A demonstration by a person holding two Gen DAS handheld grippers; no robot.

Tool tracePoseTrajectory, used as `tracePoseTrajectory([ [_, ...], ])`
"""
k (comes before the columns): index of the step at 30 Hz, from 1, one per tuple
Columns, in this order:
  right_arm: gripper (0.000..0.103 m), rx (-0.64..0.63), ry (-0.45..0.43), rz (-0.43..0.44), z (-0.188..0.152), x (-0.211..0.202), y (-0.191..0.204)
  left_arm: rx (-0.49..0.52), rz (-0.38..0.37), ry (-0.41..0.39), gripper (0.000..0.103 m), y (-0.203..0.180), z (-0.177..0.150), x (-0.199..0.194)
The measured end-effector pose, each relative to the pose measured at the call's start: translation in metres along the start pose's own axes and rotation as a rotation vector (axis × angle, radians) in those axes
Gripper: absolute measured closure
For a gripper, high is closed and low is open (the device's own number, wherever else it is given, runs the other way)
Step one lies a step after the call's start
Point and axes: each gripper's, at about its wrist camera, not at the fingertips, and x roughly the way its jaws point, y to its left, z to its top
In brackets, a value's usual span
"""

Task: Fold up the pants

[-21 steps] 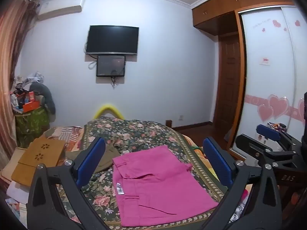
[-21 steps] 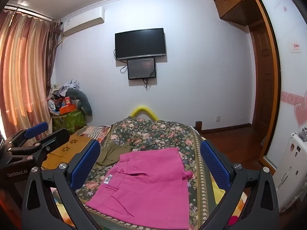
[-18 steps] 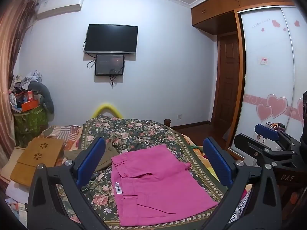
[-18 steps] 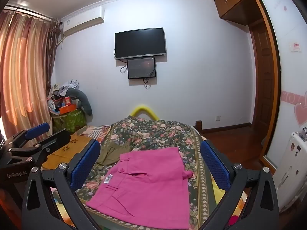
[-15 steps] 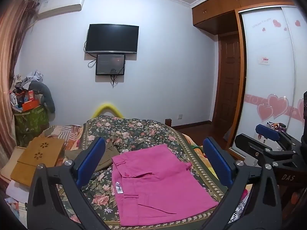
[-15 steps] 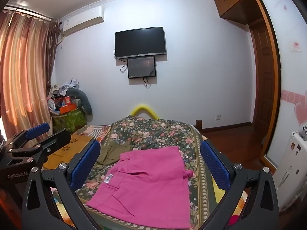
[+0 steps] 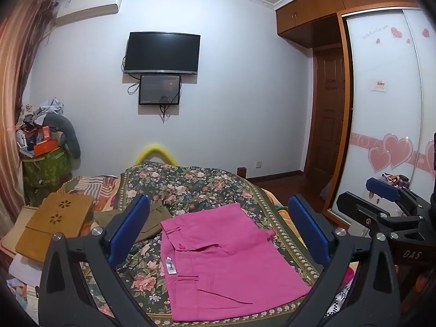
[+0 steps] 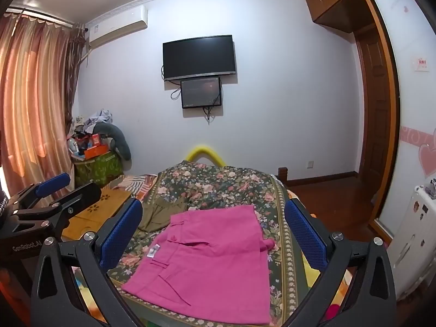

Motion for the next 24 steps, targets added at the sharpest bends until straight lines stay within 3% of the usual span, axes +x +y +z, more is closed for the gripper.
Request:
tracePoseTrajectory([
  [24, 0.0, 0.005, 0.012, -0.003, 0.0004, 0.0033, -0.0013, 0.004, 0.008, 0.008, 0.0, -0.0046, -0.0002, 0.0046],
])
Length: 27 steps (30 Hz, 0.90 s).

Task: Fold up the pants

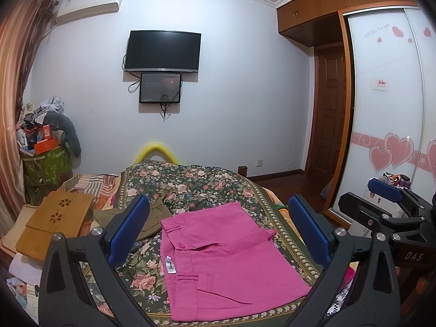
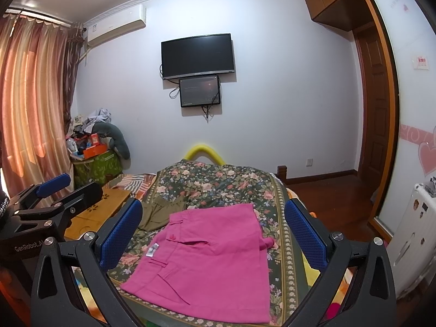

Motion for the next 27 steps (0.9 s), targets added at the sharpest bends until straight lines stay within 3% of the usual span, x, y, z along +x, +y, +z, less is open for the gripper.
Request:
tracePoseTrajectory([
  [27, 0.0, 0.005, -0.001, 0.0, 0.0016, -0.0012, -0.0008, 0.005, -0.002, -0.001, 0.0, -0.0031, 0.0015, -0.001],
])
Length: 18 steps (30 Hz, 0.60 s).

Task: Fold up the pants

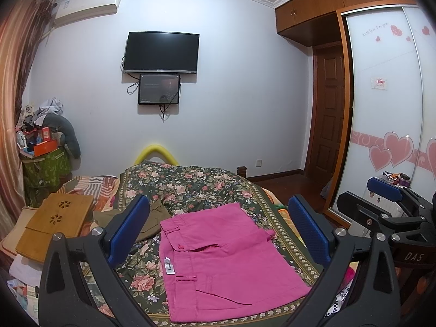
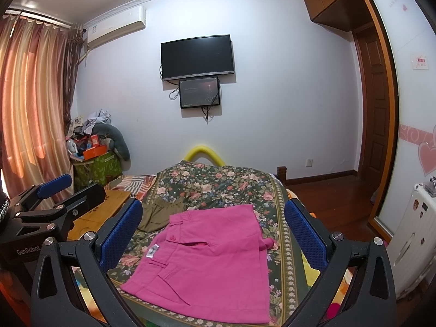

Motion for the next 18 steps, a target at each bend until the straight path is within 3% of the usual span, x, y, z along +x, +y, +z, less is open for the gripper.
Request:
tracePoseTrajectory([
  [18, 0.0, 0.018, 0.015, -0.017, 0.001, 0.006, -0.005, -0.002, 0.013, 0.019, 0.0, 0.0, 0.0, 0.01],
])
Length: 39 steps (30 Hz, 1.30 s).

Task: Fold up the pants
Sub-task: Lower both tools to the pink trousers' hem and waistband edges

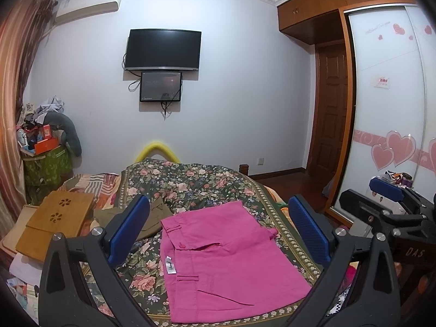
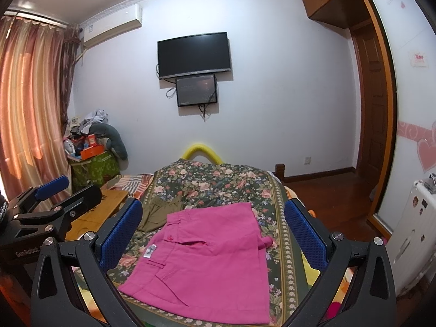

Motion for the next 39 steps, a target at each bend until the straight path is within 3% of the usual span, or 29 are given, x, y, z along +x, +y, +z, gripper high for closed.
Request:
tracePoseTrajectory([
  [7, 0.0, 0.054, 0.053, -0.038, -0.009, 0.024, -0.018, 0.012, 0.029, 0.063, 0.0, 0.012, -0.01, 0.033],
  [12, 0.0, 0.067, 0.12, -0.057, -0.022, 0.053, -0.034, 0.011, 0.072, 0.155, 0.0, 0.031, -0.025, 0.077],
  [19, 0.0, 0.01, 0.241, -0.134, -0.049, 0.101, -0.059, 0.039, 0.11, 0.342, 0.0, 0.059, -0.058, 0.158],
  [26, 0.001, -0.029, 0.388, -0.133, -0.075, 0.153, -0.087, -0.039, 0.057, 0.592, 0.0, 0.092, -0.108, 0.235],
  [32, 0.009, -0.026, 0.476, -0.06, -0.093, 0.193, -0.099, -0.064, 0.037, 0.731, 0.021, 0.107, -0.14, 0.274],
  [34, 0.019, -0.03, 0.503, -0.028, -0.098, 0.208, -0.103, -0.079, 0.017, 0.762, 0.029, 0.109, -0.146, 0.283],
  [36, 0.029, -0.035, 0.537, 0.009, -0.103, 0.222, -0.105, -0.101, -0.04, 0.807, 0.061, 0.109, -0.152, 0.29],
  [39, 0.034, -0.055, 0.574, 0.046, -0.111, 0.245, -0.104, -0.127, -0.08, 0.864, 0.069, 0.108, -0.16, 0.298],
])
